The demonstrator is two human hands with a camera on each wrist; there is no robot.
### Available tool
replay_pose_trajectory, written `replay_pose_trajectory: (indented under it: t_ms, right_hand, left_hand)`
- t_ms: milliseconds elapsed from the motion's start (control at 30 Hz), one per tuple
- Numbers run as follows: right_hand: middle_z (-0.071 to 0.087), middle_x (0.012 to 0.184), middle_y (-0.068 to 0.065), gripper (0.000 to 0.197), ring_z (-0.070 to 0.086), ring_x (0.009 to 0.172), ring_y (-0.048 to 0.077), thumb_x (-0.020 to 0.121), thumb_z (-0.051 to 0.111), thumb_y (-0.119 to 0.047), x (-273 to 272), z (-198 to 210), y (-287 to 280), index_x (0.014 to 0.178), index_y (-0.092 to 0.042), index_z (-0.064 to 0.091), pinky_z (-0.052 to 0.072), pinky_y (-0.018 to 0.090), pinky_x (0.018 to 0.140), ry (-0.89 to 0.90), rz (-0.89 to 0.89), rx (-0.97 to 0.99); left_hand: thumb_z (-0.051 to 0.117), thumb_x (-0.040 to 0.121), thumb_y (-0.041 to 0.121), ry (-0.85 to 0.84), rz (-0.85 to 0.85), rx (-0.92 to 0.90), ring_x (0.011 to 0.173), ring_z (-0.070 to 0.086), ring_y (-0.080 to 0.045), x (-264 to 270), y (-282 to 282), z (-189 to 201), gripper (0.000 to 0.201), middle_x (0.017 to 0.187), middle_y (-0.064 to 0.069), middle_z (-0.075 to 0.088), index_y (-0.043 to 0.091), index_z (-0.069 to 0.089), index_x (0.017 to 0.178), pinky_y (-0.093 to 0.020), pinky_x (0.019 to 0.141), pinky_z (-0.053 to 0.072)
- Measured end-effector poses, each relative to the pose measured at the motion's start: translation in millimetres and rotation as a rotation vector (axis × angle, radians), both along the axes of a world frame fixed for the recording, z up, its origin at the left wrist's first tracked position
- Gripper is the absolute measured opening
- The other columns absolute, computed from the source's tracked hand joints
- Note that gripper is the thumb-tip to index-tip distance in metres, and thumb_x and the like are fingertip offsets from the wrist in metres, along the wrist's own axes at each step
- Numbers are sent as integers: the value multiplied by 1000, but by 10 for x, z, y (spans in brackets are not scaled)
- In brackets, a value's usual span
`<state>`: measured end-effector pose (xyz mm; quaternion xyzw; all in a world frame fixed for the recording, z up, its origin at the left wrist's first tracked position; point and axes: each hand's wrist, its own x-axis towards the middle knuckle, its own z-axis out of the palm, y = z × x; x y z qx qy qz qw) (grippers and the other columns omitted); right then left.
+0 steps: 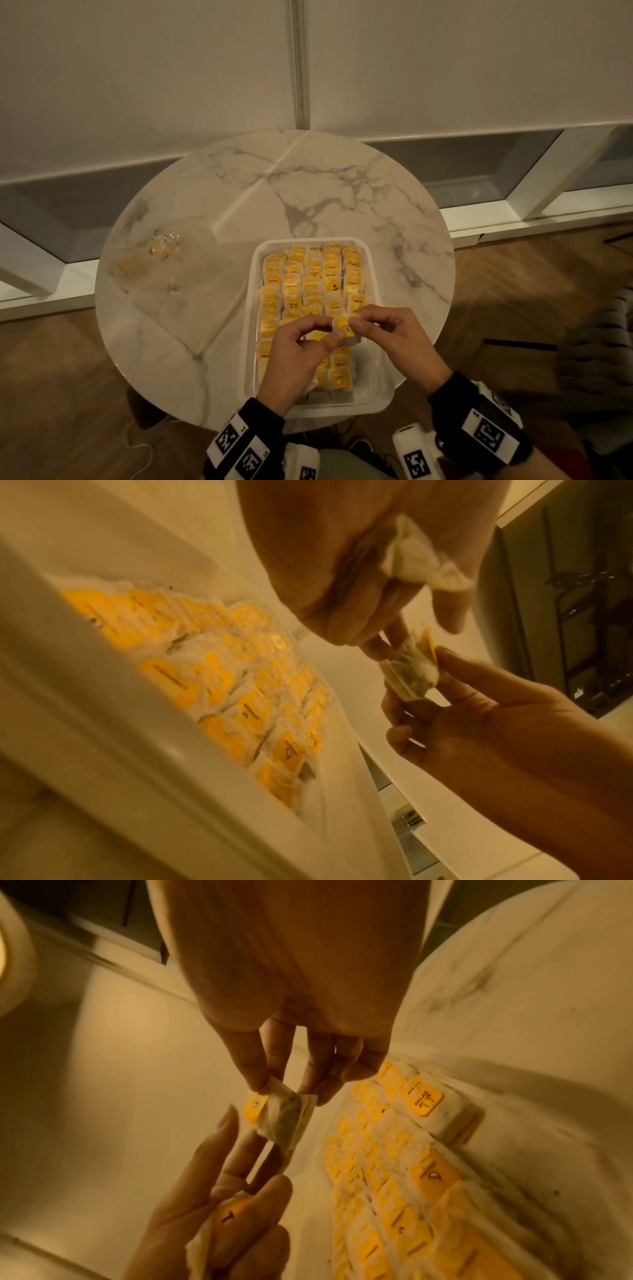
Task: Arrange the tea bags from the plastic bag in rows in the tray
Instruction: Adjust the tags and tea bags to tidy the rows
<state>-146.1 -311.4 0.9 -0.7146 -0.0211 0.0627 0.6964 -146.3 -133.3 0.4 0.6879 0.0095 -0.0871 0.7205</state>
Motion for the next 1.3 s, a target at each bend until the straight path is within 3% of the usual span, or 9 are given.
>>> replay_pose_trajectory:
  t_ms: [100, 233, 333, 400, 500, 667, 933, 1067, 1300]
  right_hand:
    - [72, 93, 6, 12, 66, 88, 23, 86, 72, -19, -18, 5, -34, 94, -12, 78, 49, 33, 74, -25, -27, -78]
    - [71, 90, -4, 7, 63, 86, 17, 84, 76, -16, -19, 51, -67, 89, -21, 78, 42, 24, 72, -162, -15, -240]
    - [72, 88, -4, 8, 65, 89, 15, 82, 77, -11, 6, 90, -92, 86, -17, 79, 39, 12, 76, -269, -73, -291]
    - [74, 85, -6, 8, 67, 87, 12, 82, 77, -10, 22, 107, -124, 86, -16, 79, 40, 11, 77, -234, -93, -285]
    - [75, 85, -10, 7, 67, 87, 11, 83, 77, -14, 43, 84, -154, 87, -20, 79, 42, 13, 78, -183, -107, -329]
    - [76, 83, -7, 6, 69, 83, 8, 83, 76, -13, 56, 107, -174, 86, -17, 80, 44, 11, 78, -132, -83, -287]
    - [75, 83, -3, 7, 69, 83, 10, 85, 75, -16, -5, 116, -207, 91, -17, 78, 51, 23, 84, -88, -75, -254]
    - [73, 80, -3, 25, 68, 85, 5, 82, 77, -12, -70, 12, -244, 104, -23, 71, 45, 23, 92, -5, -81, -299]
    - [67, 97, -28, 18, 58, 102, -7, 86, 72, -21, -283, -173, -360, 98, -35, 70, 38, 11, 84, -11, -259, -469]
  left_hand:
    - [74, 82, -1, -34, 25, 49, 47, 54, 1, 14, -1, -42, 20, 70, 10, 70, 17, 73, 74, -12, 50, 41]
    - [78, 81, 7, -75, 6, 148, 53, 56, -2, 29, 10, -89, 23, 76, 7, 73, 29, 76, 73, -19, 55, 43]
    - [78, 82, 13, -93, -16, 167, 46, 43, -11, 33, 15, -59, 13, 89, 10, 75, 26, 76, 83, -23, 50, 39]
    - [78, 83, 15, -106, -2, 166, 45, 36, -15, 49, 27, -42, 15, 100, 12, 74, 25, 76, 94, -25, 49, 37]
    - [78, 82, 15, -132, 19, 164, 45, 37, -8, 89, 26, -18, 17, 103, 12, 74, 25, 76, 96, -20, 50, 37]
    - [79, 82, 16, -215, -30, 197, 72, 59, -2, 176, -16, 6, 11, 94, 11, 72, 25, 77, 88, -19, 58, 39]
    - [80, 81, 17, -204, -183, 337, 74, 63, 0, 356, -154, 44, 7, 74, 13, 71, 23, 78, 78, -15, 60, 40]
    - [79, 82, 17, -180, -236, 377, 75, 64, 0, 379, -187, 20, 12, 73, 14, 71, 25, 77, 74, -16, 63, 43]
    - [78, 83, 20, -108, -391, 545, 73, 66, -9, 439, -254, -170, 8, 73, 8, 71, 25, 73, 78, -21, 60, 44]
